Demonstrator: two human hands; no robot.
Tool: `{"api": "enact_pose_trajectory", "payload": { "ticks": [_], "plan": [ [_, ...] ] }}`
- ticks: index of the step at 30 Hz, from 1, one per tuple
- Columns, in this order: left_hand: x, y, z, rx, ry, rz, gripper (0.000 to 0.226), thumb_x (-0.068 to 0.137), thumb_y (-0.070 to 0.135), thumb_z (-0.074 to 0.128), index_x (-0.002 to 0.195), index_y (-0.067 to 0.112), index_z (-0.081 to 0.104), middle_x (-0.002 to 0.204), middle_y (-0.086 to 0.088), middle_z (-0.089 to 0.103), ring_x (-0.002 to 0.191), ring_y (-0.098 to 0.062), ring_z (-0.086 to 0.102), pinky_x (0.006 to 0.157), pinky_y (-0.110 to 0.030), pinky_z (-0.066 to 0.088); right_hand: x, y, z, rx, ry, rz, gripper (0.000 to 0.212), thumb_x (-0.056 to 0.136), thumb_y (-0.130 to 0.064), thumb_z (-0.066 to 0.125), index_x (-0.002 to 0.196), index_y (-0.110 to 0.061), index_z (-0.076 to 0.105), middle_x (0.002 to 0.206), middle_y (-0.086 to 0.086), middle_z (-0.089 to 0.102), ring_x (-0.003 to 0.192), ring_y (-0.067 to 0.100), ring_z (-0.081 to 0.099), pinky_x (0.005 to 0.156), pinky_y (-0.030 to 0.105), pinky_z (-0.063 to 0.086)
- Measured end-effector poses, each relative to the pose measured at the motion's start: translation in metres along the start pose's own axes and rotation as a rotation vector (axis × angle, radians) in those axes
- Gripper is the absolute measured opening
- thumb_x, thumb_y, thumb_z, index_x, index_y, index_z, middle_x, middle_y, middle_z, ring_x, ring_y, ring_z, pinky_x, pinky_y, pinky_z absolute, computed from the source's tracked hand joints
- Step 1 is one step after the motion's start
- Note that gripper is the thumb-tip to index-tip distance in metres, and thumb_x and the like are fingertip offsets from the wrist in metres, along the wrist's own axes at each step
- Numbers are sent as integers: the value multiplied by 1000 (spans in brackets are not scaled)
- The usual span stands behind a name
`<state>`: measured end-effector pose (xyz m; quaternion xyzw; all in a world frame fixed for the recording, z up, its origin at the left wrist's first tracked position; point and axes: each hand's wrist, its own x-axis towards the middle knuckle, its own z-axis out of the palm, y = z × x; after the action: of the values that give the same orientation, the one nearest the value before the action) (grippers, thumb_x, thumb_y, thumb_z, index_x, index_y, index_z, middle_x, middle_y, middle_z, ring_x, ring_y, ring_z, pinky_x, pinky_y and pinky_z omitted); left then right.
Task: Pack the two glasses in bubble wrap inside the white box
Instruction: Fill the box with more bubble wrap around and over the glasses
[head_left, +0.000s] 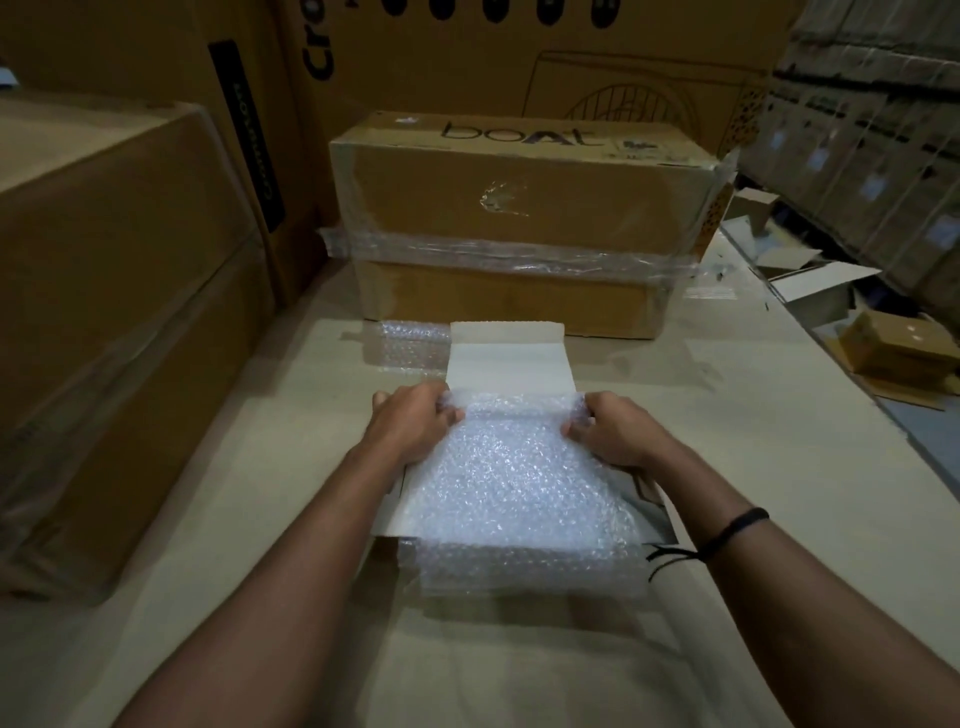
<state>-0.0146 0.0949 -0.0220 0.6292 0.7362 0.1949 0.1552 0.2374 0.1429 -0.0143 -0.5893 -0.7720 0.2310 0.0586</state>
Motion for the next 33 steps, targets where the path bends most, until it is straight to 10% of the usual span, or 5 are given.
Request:
{"api": "enact_pose_trajectory", "payload": {
  "ticks": [5,11,22,33],
  "plan": [
    [-11,0,4,17,80,62,36,90,44,63,119,25,56,110,5,61,109,-20,54,86,-35,25,-24,-6,10,-49,146,63,24,86,-42,67,79,-23,54,83,-5,60,89,23,59,82,34,39],
    [-21,4,1,154,372,354,51,81,23,75,130,22,57,132,0,57,122,-24,49,98,-39,31,-27,-11,14,-205,428,-206,59,80,-22,76,133,-22,50,134,5,52,120,25,48,101,37,39],
    [-29,9,11,514,177,398,36,91,26,58,126,33,61,119,6,52,111,-18,39,94,-37,27,-4,-14,21,-499,358,-472,22,64,-1,78,77,-18,75,71,3,69,65,27,58,58,31,42],
    [-32,10,12,553,111,465,45,93,22,44,136,28,52,125,7,61,111,-17,49,95,-39,23,-15,-15,25,-747,237,-457,22,85,-16,47,83,-12,69,92,5,61,83,25,47,68,34,25]
  ]
}}
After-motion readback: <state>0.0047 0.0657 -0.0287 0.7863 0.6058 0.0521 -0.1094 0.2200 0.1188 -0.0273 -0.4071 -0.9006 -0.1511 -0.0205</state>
